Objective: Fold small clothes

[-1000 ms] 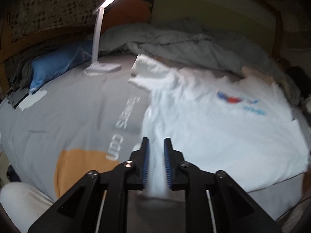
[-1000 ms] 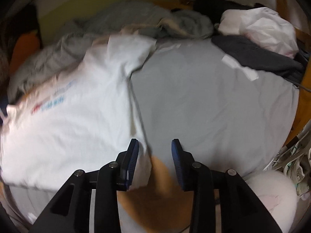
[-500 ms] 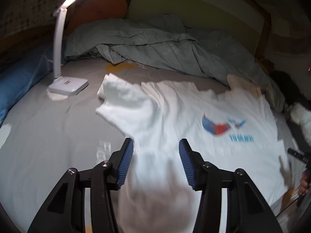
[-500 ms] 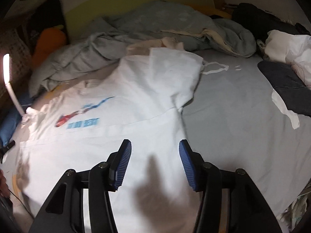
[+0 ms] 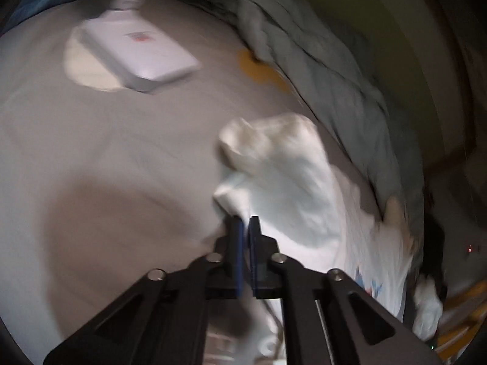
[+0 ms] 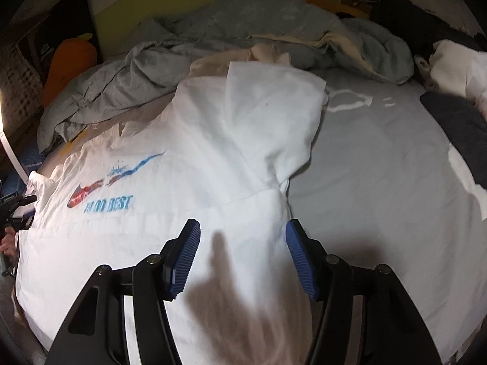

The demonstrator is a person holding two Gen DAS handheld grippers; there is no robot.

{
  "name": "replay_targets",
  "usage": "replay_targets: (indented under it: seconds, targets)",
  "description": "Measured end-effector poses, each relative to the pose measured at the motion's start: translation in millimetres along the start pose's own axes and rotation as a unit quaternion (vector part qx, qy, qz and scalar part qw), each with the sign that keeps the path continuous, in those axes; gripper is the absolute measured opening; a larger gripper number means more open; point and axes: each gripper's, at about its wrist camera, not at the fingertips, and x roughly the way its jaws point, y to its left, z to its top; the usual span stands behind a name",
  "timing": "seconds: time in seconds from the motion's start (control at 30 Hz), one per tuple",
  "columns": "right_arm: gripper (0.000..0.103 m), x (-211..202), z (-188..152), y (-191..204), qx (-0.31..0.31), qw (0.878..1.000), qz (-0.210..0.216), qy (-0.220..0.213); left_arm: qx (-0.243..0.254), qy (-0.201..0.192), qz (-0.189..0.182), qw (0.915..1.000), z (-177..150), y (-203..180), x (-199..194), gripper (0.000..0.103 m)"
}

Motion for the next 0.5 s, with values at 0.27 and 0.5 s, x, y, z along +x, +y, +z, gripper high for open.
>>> replay_targets:
  seconds: [0.27,0.5]
  targets:
    - [0.060,-2.2,1.5,2.2,0.010,1.000,0.000,-0.007,-0.001,-0.053,0.064,0.9965,-53.6,12.9,-62.3,0.003]
    - [0.060,-1.2,-1.1,4.9,0.008,1.000,0.003,0.001,-0.004,-0.080,0.023,0.9965,-39.2,-8.7,-57.7,0.003]
